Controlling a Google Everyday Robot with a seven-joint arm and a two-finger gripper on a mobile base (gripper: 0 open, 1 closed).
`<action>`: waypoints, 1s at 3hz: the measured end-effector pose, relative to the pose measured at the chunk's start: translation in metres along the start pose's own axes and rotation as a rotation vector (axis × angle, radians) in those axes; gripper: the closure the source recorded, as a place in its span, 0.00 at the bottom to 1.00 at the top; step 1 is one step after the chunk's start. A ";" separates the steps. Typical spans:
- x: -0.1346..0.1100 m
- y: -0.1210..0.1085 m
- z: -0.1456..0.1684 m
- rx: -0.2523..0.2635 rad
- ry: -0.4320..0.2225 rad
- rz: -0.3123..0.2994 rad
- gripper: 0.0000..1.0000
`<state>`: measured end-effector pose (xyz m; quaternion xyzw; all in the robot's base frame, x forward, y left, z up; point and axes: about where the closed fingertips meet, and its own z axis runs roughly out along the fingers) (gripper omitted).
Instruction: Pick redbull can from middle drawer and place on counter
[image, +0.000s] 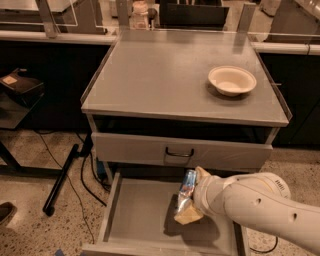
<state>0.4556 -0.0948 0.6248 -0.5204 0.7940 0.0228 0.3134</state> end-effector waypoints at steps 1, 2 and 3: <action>-0.027 -0.023 -0.036 0.087 -0.048 -0.034 1.00; -0.056 -0.037 -0.071 0.156 -0.096 -0.090 1.00; -0.059 -0.040 -0.073 0.163 -0.101 -0.093 1.00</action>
Offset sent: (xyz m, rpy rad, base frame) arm 0.0052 -0.0054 0.1606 0.0206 -0.3003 0.0430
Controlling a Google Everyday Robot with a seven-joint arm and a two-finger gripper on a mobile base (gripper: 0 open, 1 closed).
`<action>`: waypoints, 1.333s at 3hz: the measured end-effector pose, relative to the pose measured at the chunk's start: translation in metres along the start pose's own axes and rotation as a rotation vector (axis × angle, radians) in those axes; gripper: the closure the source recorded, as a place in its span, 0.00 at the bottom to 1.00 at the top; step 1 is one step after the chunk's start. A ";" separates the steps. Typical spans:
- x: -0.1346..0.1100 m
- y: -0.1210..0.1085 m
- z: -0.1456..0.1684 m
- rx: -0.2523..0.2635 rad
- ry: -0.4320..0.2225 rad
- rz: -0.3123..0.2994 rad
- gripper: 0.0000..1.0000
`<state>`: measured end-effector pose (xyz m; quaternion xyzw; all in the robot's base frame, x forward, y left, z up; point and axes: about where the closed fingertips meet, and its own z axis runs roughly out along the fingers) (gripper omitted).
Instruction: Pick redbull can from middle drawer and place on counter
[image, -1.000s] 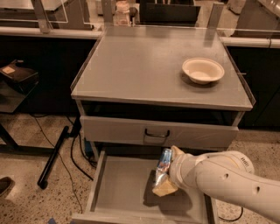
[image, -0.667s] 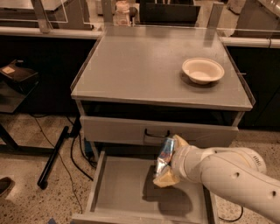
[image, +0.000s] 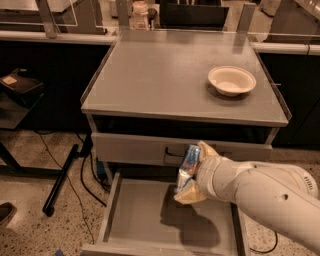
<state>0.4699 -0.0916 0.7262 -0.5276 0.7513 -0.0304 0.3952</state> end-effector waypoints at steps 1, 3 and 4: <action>-0.023 -0.029 -0.015 0.065 -0.043 -0.023 1.00; -0.069 -0.086 -0.037 0.153 -0.109 -0.087 1.00; -0.081 -0.097 -0.032 0.110 -0.128 -0.100 1.00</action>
Offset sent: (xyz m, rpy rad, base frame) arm 0.0563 -0.0021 0.1220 0.0171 -0.2369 0.0269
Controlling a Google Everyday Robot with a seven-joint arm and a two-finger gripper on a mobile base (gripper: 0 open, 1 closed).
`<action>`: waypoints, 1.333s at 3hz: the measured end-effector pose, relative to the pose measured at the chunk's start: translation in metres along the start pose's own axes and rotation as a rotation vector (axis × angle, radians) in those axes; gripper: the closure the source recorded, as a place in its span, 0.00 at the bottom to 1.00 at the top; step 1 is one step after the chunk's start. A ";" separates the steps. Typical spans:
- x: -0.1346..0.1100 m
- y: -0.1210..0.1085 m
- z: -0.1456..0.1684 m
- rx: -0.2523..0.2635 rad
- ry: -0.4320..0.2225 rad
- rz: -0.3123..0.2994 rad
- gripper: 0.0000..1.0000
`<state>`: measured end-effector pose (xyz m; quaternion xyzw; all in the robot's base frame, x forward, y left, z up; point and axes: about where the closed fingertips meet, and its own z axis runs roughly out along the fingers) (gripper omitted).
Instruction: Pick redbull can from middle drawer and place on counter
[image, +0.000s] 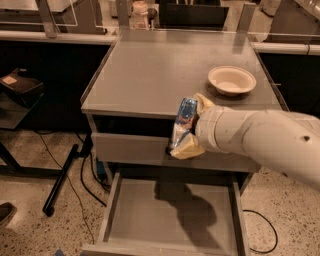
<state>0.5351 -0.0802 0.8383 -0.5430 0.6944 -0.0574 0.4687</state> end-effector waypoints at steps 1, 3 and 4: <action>-0.022 -0.020 0.017 -0.049 -0.024 -0.029 1.00; -0.059 -0.034 0.040 -0.133 -0.070 -0.085 1.00; -0.057 -0.051 0.045 -0.160 -0.085 -0.069 1.00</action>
Offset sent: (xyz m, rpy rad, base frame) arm 0.0779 0.0755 0.0406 -0.0328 0.0725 0.2569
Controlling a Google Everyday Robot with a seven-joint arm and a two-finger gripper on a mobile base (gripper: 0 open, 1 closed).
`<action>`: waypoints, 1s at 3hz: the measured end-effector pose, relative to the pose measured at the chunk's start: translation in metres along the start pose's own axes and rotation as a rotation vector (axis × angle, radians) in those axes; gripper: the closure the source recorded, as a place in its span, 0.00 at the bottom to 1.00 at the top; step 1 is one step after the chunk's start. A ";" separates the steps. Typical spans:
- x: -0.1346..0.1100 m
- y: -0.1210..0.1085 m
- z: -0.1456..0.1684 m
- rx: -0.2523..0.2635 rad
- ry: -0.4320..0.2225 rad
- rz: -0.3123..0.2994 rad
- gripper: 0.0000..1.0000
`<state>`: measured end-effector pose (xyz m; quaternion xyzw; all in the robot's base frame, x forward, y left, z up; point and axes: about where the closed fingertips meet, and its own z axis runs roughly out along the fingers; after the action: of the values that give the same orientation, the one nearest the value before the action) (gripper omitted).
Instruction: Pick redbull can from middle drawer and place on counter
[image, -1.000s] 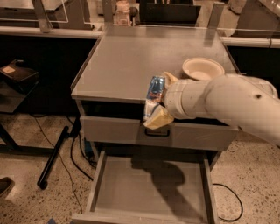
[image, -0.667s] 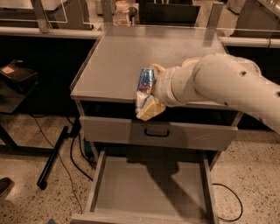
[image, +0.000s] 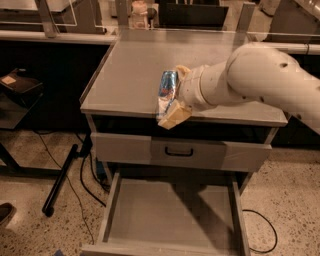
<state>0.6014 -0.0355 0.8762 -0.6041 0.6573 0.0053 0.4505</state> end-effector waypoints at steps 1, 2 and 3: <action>-0.009 -0.037 0.005 -0.031 -0.021 -0.016 1.00; -0.017 -0.059 0.017 -0.074 -0.036 -0.045 1.00; -0.023 -0.066 0.016 -0.077 -0.043 -0.052 1.00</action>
Offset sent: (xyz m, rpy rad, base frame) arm 0.0845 0.0117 0.0466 -0.0208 0.0380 0.1461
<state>0.6604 -0.0262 0.9157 -0.6374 0.6309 0.0319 0.4412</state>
